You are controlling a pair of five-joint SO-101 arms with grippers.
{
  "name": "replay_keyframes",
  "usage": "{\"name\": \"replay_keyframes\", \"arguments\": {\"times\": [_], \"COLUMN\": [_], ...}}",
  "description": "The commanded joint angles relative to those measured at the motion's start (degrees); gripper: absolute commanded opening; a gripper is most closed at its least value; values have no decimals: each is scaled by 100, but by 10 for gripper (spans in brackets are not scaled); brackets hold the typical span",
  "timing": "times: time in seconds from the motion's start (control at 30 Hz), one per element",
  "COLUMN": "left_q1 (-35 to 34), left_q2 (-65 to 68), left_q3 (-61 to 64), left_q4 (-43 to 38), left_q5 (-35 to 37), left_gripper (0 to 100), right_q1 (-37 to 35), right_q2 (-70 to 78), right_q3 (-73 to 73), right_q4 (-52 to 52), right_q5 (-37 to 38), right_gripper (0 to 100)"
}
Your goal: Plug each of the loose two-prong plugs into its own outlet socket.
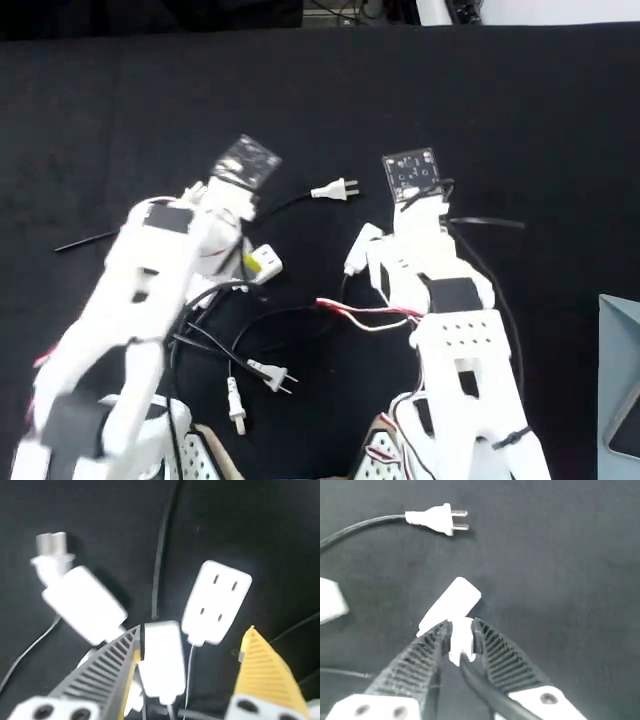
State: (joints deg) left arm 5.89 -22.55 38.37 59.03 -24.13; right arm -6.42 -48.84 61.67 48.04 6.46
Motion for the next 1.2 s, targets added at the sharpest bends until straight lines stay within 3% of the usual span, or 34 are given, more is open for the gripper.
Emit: {"name": "replay_keyframes", "arguments": {"times": [0.0, 0.27, 0.5, 0.77, 0.93, 1.17], "left_q1": [-426, -1701, -2738, -2949, -3134, -3134], "left_q2": [-1503, -3640, -4492, -5099, -5442, -5749], "left_q3": [-31, 1059, 1974, 3442, 3688, 3899], "left_q4": [492, 510, 440, -835, -958, -949], "left_q5": [79, 70, 879, 2277, 2268, 2251], "left_gripper": [282, 24, 29, 30, 30, 30], "right_q1": [-457, -1670, -2321, -2505, -2769, -2840], "right_q2": [-303, -180, 822, 2132, 2457, 2519], "right_q3": [-567, -681, -655, -602, -198, -312], "right_q4": [360, 158, -1116, -2602, -3543, -3235], "right_q5": [-316, -536, -545, -545, -510, -510], "right_gripper": [12, 13, 13, 12, 11, 11]}}
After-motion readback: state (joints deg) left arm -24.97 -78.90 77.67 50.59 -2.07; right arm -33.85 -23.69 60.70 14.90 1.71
